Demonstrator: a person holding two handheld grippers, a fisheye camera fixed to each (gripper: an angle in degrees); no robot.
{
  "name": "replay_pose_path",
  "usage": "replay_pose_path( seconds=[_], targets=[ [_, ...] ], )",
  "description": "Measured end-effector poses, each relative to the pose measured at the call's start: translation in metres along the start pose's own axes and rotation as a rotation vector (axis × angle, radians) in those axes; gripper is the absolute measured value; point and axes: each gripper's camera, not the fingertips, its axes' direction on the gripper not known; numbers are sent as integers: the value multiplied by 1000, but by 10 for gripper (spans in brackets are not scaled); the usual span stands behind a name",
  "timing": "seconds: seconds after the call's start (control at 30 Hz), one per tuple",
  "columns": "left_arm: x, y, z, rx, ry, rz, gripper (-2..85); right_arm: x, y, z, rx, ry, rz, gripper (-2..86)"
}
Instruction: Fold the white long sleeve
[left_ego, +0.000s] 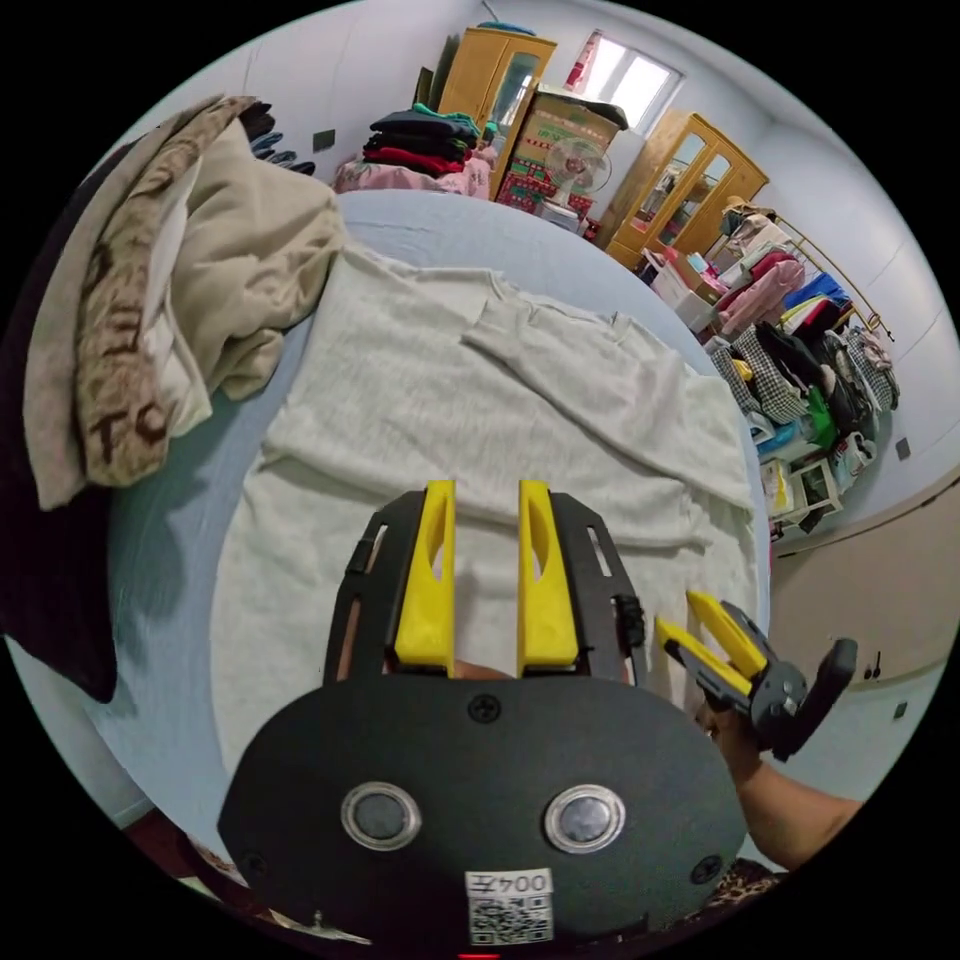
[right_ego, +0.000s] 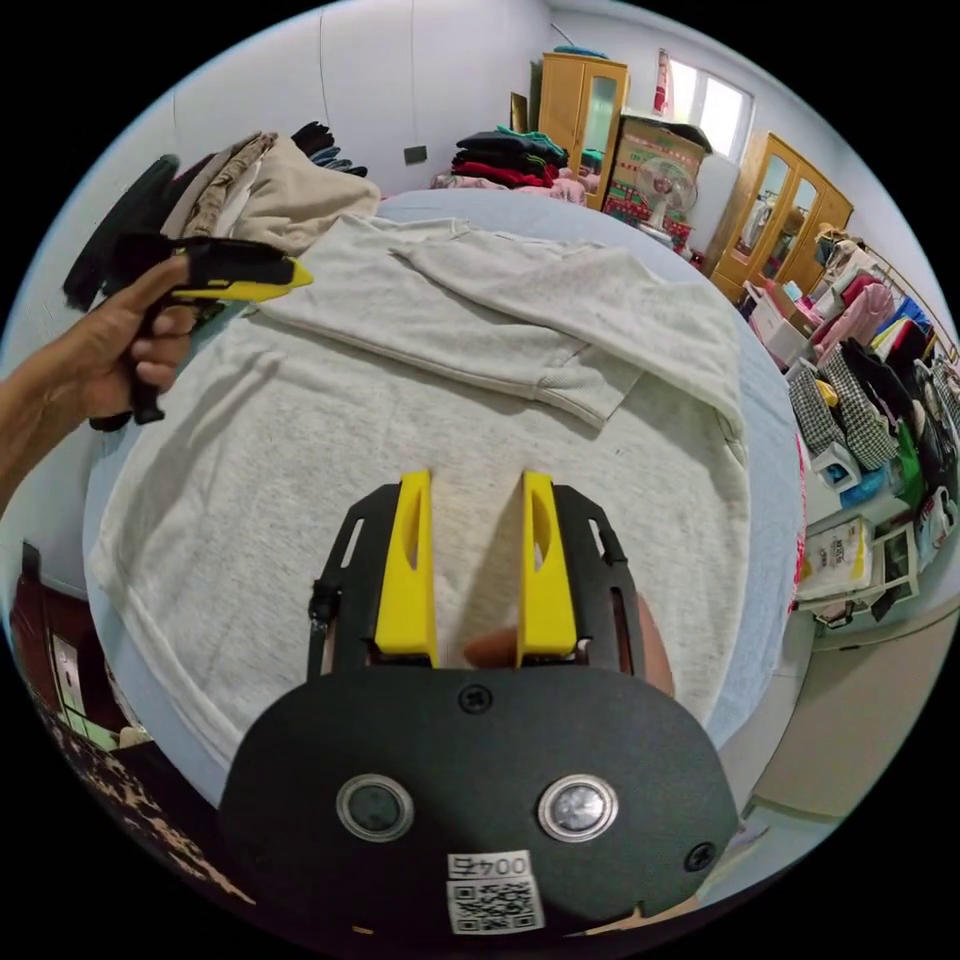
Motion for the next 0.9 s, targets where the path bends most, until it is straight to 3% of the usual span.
replay_pose_path(
  seconds=[0.47,0.9],
  targets=[
    [46,-90,28,-19,-50,-86,87,17,40,21,-5,21,-7,128],
    [55,-98,32,-55,-45,-163,78,72,64,16,2,-9,34,101]
  ],
)
